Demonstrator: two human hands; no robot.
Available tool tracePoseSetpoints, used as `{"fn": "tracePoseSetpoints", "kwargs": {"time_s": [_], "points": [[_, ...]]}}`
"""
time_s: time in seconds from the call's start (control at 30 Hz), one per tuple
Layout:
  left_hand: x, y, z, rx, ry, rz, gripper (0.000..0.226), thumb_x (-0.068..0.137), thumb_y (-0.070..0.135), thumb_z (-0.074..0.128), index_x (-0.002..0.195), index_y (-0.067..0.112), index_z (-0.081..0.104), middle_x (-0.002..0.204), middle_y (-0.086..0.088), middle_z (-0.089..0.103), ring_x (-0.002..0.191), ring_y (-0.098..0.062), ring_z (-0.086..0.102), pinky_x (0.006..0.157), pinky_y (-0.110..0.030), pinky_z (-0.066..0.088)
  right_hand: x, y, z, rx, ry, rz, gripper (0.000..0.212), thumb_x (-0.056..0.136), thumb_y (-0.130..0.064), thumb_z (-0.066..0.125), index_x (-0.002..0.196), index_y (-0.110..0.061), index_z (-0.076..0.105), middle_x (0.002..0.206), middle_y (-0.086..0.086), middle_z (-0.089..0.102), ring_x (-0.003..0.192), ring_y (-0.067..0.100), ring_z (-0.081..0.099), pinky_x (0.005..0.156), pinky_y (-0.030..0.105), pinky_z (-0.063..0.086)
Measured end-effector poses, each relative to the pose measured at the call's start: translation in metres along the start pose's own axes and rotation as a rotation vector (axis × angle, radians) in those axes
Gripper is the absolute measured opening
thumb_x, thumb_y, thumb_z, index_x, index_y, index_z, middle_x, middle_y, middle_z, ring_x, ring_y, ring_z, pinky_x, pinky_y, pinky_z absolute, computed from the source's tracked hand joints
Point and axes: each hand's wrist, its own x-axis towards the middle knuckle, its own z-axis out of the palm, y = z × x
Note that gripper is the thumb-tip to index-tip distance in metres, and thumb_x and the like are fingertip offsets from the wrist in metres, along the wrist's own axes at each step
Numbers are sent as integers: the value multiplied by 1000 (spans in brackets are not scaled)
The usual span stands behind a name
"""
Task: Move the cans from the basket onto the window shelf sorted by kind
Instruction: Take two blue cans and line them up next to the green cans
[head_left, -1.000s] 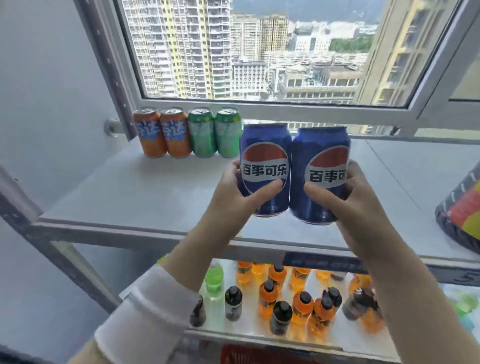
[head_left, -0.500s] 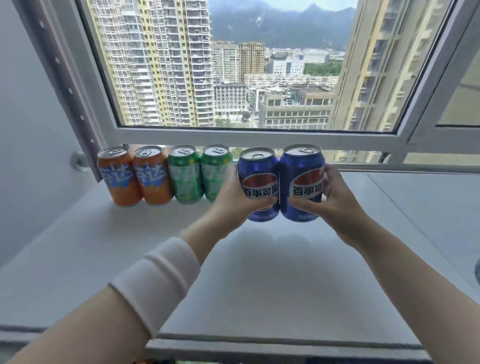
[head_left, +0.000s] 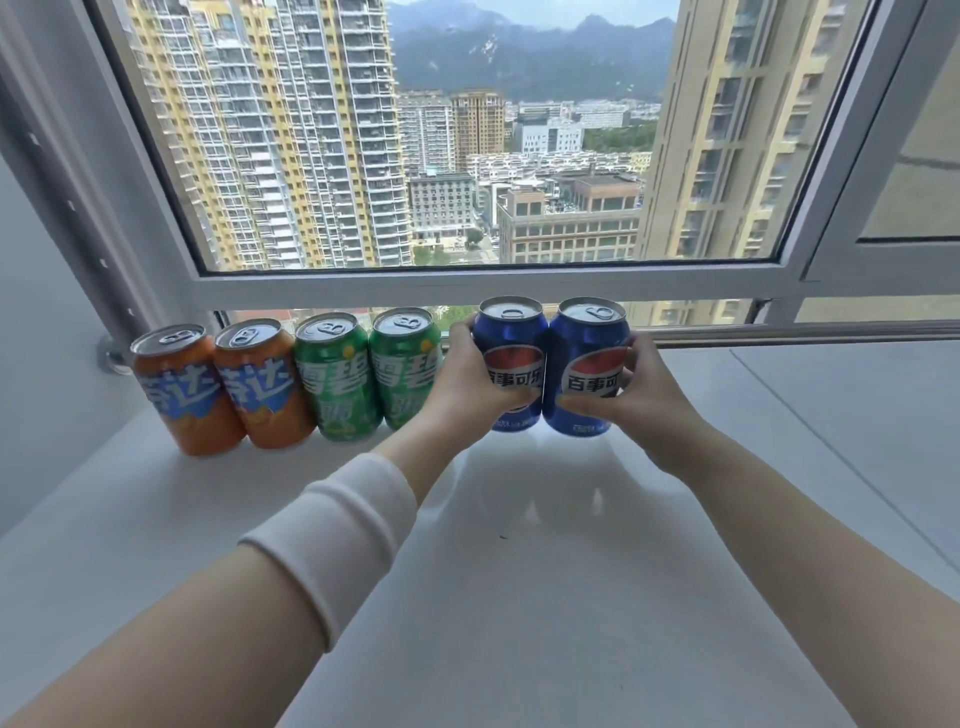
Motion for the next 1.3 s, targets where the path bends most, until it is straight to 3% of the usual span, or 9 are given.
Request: {"fn": "tracePoseSetpoints", "kwargs": {"time_s": [0.17,0.37,0.5,0.57,0.63,0.8,0.9,1.1,1.3], "points": [[1,-8,3,-3,1,-32,76,67,6,80,126,8,31,105,4,48,101,-14,50,84,-25,40,4,7,4,-44,-11,20,67,65,6,77,115,-15,37,104,-8,54,90,2,56,71,21,50],[0,-14,5,33,10,-9,77,68,8,79,126,8,29,113,3,48,103,-10,48,81,-16,37,5,11,7,-118,-1,16,73,65,0,80,119,-18,34,103,-15,50,90,-4,52,73,16,46],[-4,-9,2,108,-20,39,100,68,14,81,141,19,12,134,-5,39,125,-19,43,100,-29,37,4,6,5,-202,-25,3,78,65,-8,82,124,-20,31,104,-14,50,94,2,53,78,18,46],[-3,3,-4,227,-35,120,106,69,20,80,144,24,5,147,-8,27,134,-21,32,108,-33,28,4,-2,2,-209,-43,-18,84,66,-12,82,129,-24,28,103,-18,49,92,-2,54,73,13,46],[5,16,-14,401,-54,221,102,72,27,78,147,19,8,151,-7,23,139,-19,24,110,-29,20,6,-13,-3,-241,-47,-46,86,68,-16,81,135,-24,28,109,-13,51,95,1,55,77,13,44],[22,33,-27,845,-241,302,79,78,38,71,142,13,31,143,-7,39,130,-23,37,105,-32,31,16,-32,-7,-380,-48,-69,73,71,-17,79,133,-13,40,120,1,52,102,14,53,80,24,44],[27,39,-32,863,-283,313,71,76,37,73,136,17,41,136,-5,45,123,-22,44,98,-32,36,19,-38,-7,-381,-36,-43,70,71,-15,79,131,-11,42,120,4,54,102,17,54,77,27,45],[33,37,-44,882,-336,303,71,74,37,74,136,23,42,131,-6,43,117,-24,45,88,-29,38,29,-39,1,-379,-47,-17,70,73,-13,77,132,-9,40,115,4,52,101,18,53,77,28,44],[36,36,-50,924,-312,235,71,74,38,75,135,22,42,134,-6,43,119,-23,44,93,-35,40,38,-40,15,-334,-80,-12,70,73,-10,77,131,-6,39,115,5,52,101,18,53,80,29,45]]}}
